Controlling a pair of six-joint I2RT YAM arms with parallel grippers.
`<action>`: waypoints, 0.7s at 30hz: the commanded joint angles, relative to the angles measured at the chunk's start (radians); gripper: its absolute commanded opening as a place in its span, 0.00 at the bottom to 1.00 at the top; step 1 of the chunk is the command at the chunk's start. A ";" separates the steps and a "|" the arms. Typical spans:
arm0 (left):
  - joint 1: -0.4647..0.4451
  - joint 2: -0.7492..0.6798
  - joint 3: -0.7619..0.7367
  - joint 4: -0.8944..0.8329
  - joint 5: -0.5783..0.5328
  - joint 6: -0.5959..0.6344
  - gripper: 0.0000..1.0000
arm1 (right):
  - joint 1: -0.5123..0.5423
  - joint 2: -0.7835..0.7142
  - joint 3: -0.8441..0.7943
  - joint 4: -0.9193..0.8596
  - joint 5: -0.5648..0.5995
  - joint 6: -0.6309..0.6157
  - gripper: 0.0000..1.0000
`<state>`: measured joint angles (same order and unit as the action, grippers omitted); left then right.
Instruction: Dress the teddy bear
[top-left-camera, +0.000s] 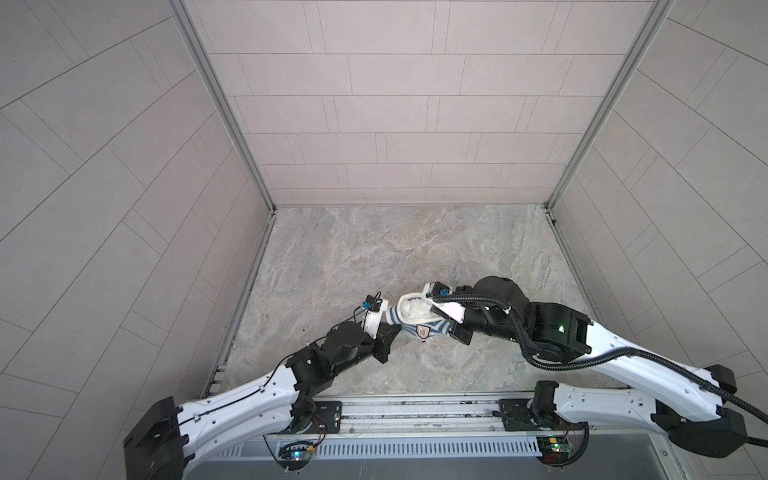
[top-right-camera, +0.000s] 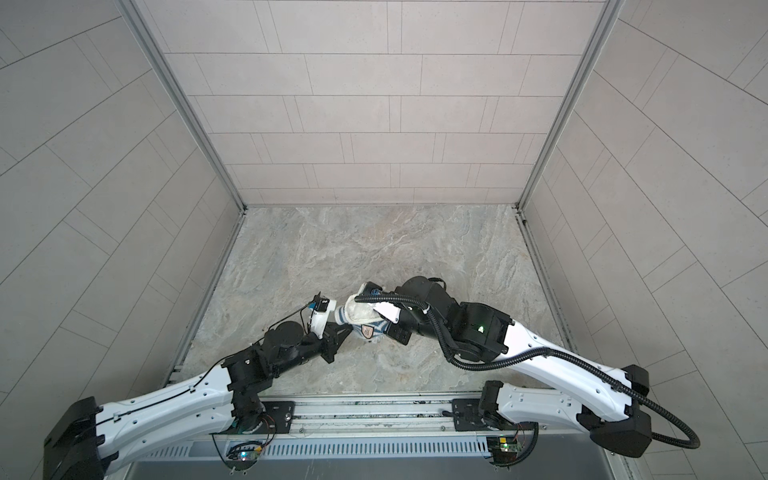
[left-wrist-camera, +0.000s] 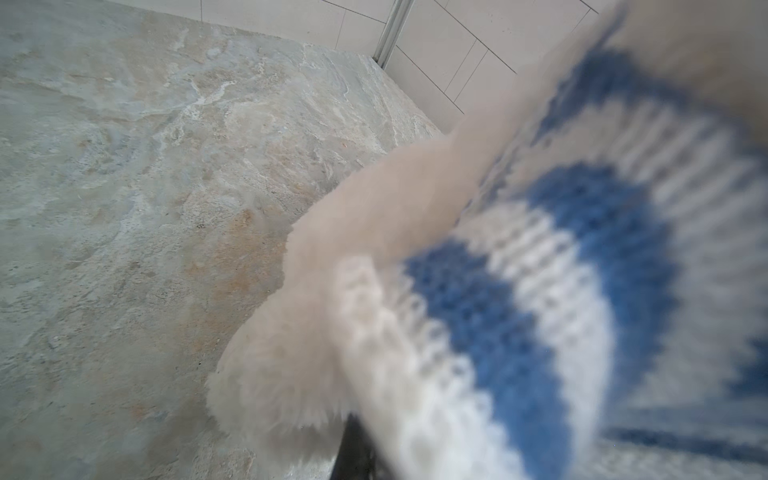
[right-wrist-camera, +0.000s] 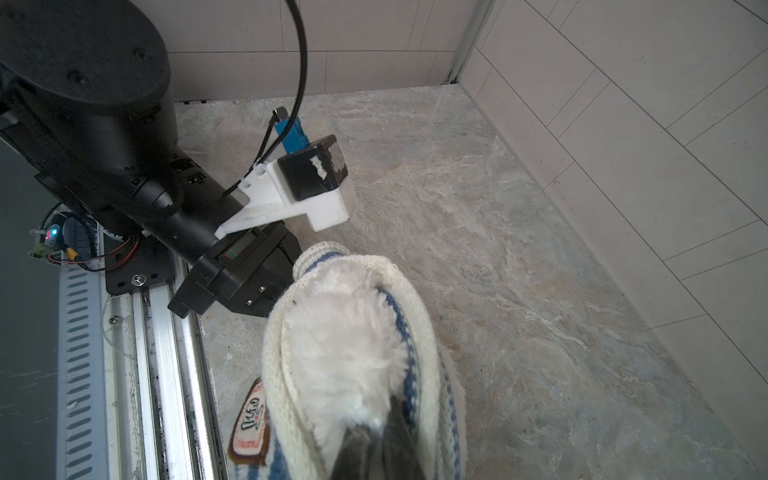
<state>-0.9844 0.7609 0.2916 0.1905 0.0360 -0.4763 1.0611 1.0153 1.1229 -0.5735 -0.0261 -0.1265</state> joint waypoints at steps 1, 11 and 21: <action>-0.066 -0.042 0.030 -0.054 0.013 0.102 0.00 | 0.030 -0.015 0.034 0.060 -0.029 -0.050 0.00; -0.135 -0.202 0.104 -0.210 -0.055 0.160 0.57 | 0.041 -0.048 0.023 -0.058 0.048 -0.213 0.00; -0.227 -0.286 0.254 -0.465 -0.042 0.220 0.99 | -0.121 -0.065 0.001 -0.034 -0.146 -0.407 0.00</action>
<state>-1.1843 0.4931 0.4625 -0.1680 0.0074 -0.2996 0.9844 0.9634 1.1004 -0.6106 -0.0715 -0.4320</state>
